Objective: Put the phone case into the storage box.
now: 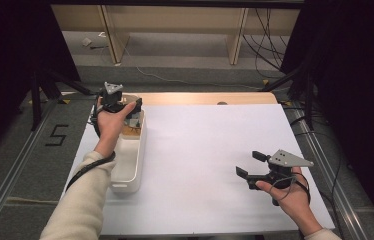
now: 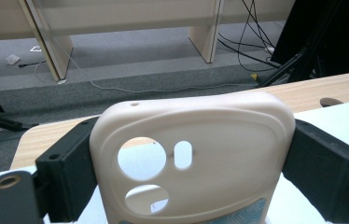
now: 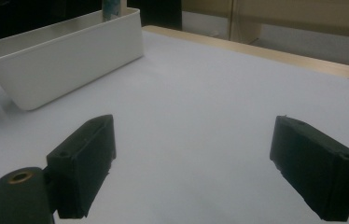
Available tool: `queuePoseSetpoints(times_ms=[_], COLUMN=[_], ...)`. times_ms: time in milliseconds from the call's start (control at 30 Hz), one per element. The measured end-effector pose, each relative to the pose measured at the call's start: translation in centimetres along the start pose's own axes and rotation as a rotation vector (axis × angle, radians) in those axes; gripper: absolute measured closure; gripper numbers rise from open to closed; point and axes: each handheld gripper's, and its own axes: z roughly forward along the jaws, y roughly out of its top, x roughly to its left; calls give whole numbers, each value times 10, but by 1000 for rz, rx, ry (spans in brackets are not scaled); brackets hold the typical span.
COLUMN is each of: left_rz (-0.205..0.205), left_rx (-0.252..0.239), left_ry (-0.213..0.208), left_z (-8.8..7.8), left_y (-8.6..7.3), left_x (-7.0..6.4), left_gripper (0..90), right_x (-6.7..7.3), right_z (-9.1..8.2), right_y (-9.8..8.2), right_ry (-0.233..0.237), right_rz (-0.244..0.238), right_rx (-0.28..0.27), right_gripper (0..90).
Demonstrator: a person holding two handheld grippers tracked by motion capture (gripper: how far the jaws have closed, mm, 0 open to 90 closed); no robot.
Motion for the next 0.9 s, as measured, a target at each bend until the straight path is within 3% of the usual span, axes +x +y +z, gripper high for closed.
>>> queuePoseSetpoints(times_ms=[900], left_rz=[-8], left_rx=[30], left_ry=[4], left_z=[8], left_y=[-3], left_x=[1], left_gripper=[106], right_x=[0], right_z=[0], right_y=[1], right_ry=[-3], right_rz=[4], right_rx=[-2], right_gripper=[154])
